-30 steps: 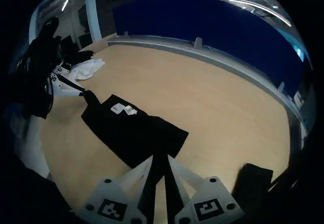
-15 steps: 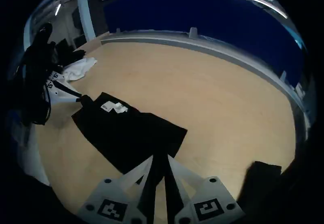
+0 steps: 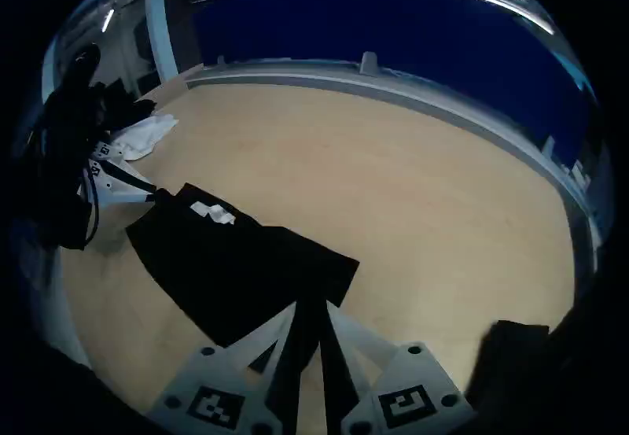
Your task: Fold towel
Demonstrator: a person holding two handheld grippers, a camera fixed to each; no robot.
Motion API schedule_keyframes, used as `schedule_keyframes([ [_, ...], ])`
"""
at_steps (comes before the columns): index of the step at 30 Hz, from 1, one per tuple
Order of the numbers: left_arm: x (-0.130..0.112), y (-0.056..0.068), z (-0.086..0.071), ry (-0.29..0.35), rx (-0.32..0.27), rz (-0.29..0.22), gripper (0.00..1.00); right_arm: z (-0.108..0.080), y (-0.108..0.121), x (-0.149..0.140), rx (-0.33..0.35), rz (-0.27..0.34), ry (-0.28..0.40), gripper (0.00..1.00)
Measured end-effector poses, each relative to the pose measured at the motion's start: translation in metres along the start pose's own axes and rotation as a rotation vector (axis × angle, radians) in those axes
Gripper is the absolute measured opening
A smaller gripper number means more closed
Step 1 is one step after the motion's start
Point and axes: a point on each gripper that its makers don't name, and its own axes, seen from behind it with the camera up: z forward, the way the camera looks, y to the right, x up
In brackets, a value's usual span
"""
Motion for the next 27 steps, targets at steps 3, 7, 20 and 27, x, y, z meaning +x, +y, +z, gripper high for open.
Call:
schedule_keyframes([
  [3, -0.001, -0.001, 0.002, -0.004, 0.006, 0.001, 0.14, 0.001, 0.001, -0.001, -0.007, 0.0, -0.001, 0.18],
  [7, -0.002, -0.004, 0.002, -0.005, 0.019, 0.008, 0.21, 0.002, 0.005, -0.002, -0.025, -0.008, 0.001, 0.32],
  [20, -0.001, -0.019, 0.007, -0.009, 0.062, 0.0, 0.5, 0.011, 0.022, 0.005, -0.093, -0.031, 0.015, 0.79],
  [27, 0.0, -0.029, 0.007, -0.009, 0.088, -0.016, 0.81, 0.012, 0.036, 0.014, -0.151, -0.012, 0.044, 1.0],
])
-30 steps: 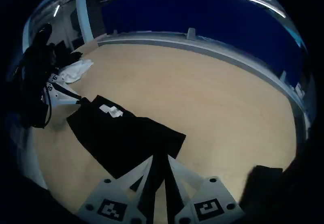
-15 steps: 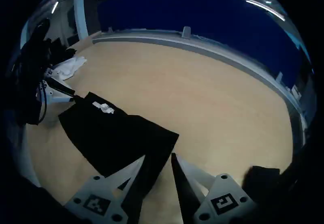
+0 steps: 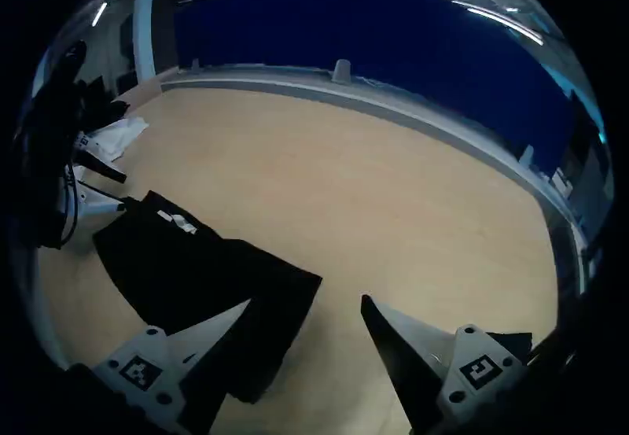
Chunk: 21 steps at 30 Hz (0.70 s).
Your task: Fold towel
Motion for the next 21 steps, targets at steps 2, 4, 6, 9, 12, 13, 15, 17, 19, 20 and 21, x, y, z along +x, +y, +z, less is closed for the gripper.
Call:
schedule_keyframes([
  [2, 0.001, -0.005, -0.001, 0.004, 0.013, -0.005, 0.87, 0.001, 0.005, 0.002, -0.02, 0.002, 0.007, 1.0],
  [4, 0.001, -0.01, -0.003, 0.008, 0.021, -0.007, 0.87, 0.001, 0.01, 0.005, -0.036, 0.004, 0.013, 1.0],
  [6, 0.002, -0.014, -0.005, 0.011, 0.027, -0.007, 0.88, 0.001, 0.014, 0.007, -0.053, 0.006, 0.019, 1.0],
  [9, 0.002, -0.016, -0.008, 0.014, 0.025, 0.002, 0.88, 0.001, 0.018, 0.011, -0.07, 0.01, 0.028, 1.0],
  [12, 0.003, -0.017, -0.011, 0.016, 0.026, 0.006, 0.88, 0.0, 0.018, 0.016, -0.072, 0.009, 0.035, 1.0],
  [13, 0.003, -0.017, -0.011, 0.016, 0.028, 0.006, 0.88, -0.001, 0.017, 0.017, -0.069, 0.008, 0.036, 1.0],
  [15, 0.003, -0.018, -0.012, 0.017, 0.03, 0.004, 0.88, -0.002, 0.015, 0.018, -0.061, 0.005, 0.04, 1.0],
  [17, 0.002, -0.017, -0.014, 0.018, 0.028, 0.0, 0.88, -0.004, 0.012, 0.018, -0.049, 0.005, 0.043, 1.0],
  [19, 0.001, -0.017, -0.016, 0.018, 0.027, -0.003, 0.88, -0.007, 0.009, 0.018, -0.035, 0.007, 0.045, 1.0],
  [20, 0.0, -0.017, -0.017, 0.018, 0.027, -0.004, 0.88, -0.008, 0.007, 0.017, -0.026, 0.009, 0.046, 1.0],
  [21, 0.0, -0.016, -0.019, 0.019, 0.027, -0.006, 0.88, -0.01, 0.006, 0.016, -0.018, 0.011, 0.047, 1.0],
])
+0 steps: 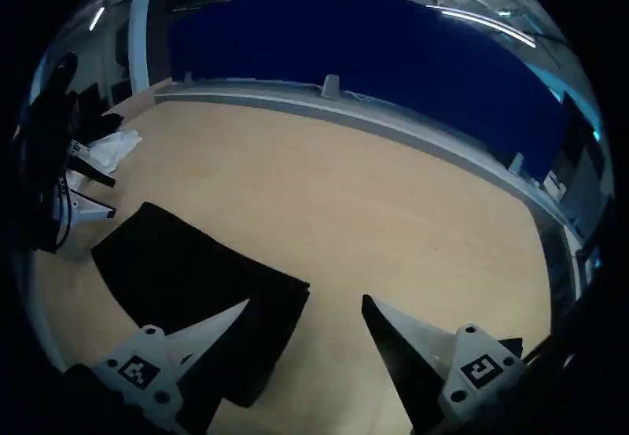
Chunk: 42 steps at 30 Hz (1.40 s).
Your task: Fold towel
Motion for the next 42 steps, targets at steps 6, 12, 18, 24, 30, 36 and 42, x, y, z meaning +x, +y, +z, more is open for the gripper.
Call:
schedule_keyframes([
  [6, -0.008, 0.0, -0.014, 0.009, 0.006, -0.018, 0.88, -0.016, -0.006, -0.009, 0.015, 0.006, 0.0, 1.0],
  [12, -0.027, 0.003, -0.031, 0.013, 0.019, -0.049, 0.88, -0.037, -0.011, -0.025, 0.02, 0.002, -0.008, 1.0],
  [18, -0.053, 0.009, -0.046, 0.002, 0.027, -0.077, 0.88, -0.055, -0.016, -0.043, 0.028, 0.0, -0.02, 1.0],
  [24, -0.067, 0.011, -0.052, -0.006, 0.031, -0.092, 0.88, -0.06, -0.021, -0.051, 0.044, -0.002, -0.027, 1.0],
  [30, -0.074, 0.012, -0.061, 0.003, 0.042, -0.118, 0.88, -0.061, -0.033, -0.057, 0.095, -0.029, -0.028, 1.0],
  [36, -0.09, 0.016, -0.077, 0.005, 0.059, -0.16, 0.88, -0.061, -0.049, -0.071, 0.192, -0.107, -0.059, 0.98],
  [42, -0.117, 0.018, -0.098, -0.005, 0.081, -0.207, 0.88, -0.06, -0.057, -0.083, 0.253, -0.218, -0.104, 0.95],
])
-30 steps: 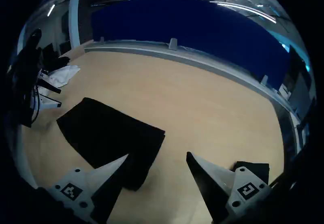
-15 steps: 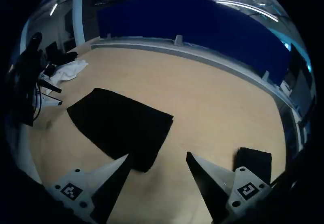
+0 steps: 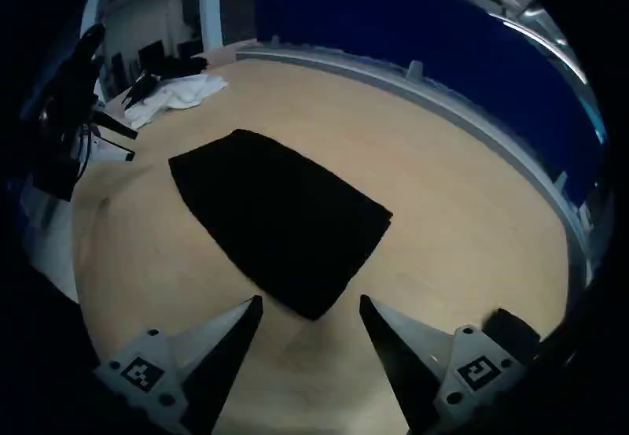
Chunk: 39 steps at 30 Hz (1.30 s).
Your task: Fold towel
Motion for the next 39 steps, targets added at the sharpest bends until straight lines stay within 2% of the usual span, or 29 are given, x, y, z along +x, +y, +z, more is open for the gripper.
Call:
schedule_keyframes([
  [5, -0.02, -0.006, -0.015, -0.013, 0.025, -0.043, 0.88, 0.003, -0.003, -0.003, 0.027, -0.048, -0.026, 0.91],
  [12, -0.047, -0.009, -0.036, -0.032, 0.052, -0.081, 0.88, 0.007, -0.005, -0.01, 0.063, -0.064, -0.059, 0.76],
  [19, -0.064, -0.013, -0.045, -0.048, 0.069, -0.097, 0.88, 0.011, -0.005, -0.016, 0.077, -0.084, -0.086, 0.69],
  [23, -0.068, -0.013, -0.048, -0.049, 0.071, -0.109, 0.88, 0.014, -0.005, -0.02, 0.082, -0.086, -0.102, 0.57],
  [29, -0.075, -0.014, -0.05, -0.056, 0.073, -0.114, 0.88, 0.018, -0.003, -0.021, 0.074, -0.07, -0.11, 0.26],
  [33, -0.077, -0.015, -0.05, -0.059, 0.075, -0.117, 0.88, 0.02, -0.006, -0.024, 0.086, -0.061, -0.12, 0.23],
  [35, -0.078, -0.015, -0.05, -0.059, 0.075, -0.119, 0.88, 0.021, -0.005, -0.024, 0.084, -0.059, -0.122, 0.14],
  [39, -0.077, -0.014, -0.05, -0.057, 0.073, -0.119, 0.88, 0.021, -0.005, -0.023, 0.088, -0.048, -0.124, 0.09],
])
